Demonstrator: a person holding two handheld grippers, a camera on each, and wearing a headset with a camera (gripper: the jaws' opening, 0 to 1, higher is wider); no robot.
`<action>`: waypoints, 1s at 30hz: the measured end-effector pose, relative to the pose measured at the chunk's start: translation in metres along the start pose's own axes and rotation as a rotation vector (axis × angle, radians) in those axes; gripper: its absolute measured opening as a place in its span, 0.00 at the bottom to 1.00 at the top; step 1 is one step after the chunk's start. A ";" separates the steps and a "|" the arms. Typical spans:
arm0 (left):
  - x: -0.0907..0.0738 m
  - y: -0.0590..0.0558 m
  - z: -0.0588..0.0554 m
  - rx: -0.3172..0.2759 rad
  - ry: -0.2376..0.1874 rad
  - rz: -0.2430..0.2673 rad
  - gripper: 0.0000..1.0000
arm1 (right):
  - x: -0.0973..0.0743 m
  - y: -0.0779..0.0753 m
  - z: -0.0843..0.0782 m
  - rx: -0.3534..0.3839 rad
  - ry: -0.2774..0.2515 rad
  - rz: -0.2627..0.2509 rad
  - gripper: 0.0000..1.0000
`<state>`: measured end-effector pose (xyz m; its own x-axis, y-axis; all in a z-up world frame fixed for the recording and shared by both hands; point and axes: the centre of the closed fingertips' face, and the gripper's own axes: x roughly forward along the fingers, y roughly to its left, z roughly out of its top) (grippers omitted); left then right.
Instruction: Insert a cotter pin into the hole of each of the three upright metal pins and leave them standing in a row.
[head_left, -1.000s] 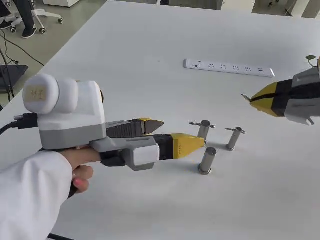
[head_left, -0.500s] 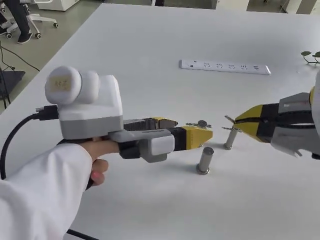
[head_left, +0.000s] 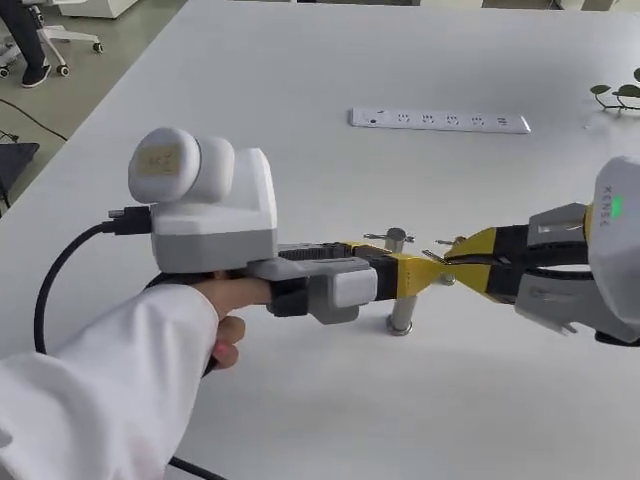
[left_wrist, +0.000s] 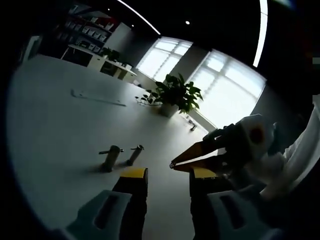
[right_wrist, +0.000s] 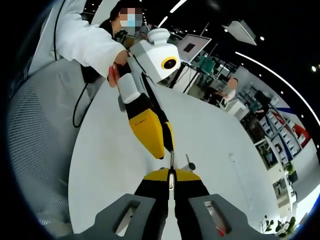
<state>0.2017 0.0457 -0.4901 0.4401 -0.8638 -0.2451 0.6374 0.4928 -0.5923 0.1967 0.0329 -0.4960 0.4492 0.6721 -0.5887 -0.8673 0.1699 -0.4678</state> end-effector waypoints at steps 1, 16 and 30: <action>0.001 -0.001 0.000 -0.003 0.002 -0.002 0.27 | 0.000 0.000 0.000 -0.001 -0.001 -0.001 0.00; 0.003 0.001 -0.004 -0.050 0.028 0.006 0.10 | 0.001 0.004 0.003 -0.052 0.004 -0.002 0.00; 0.002 0.000 -0.004 -0.098 0.027 -0.015 0.03 | 0.004 0.008 0.005 -0.069 0.003 0.016 0.00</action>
<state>0.1994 0.0437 -0.4936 0.4129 -0.8741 -0.2558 0.5779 0.4686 -0.6682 0.1907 0.0411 -0.4987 0.4364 0.6719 -0.5984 -0.8575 0.1093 -0.5027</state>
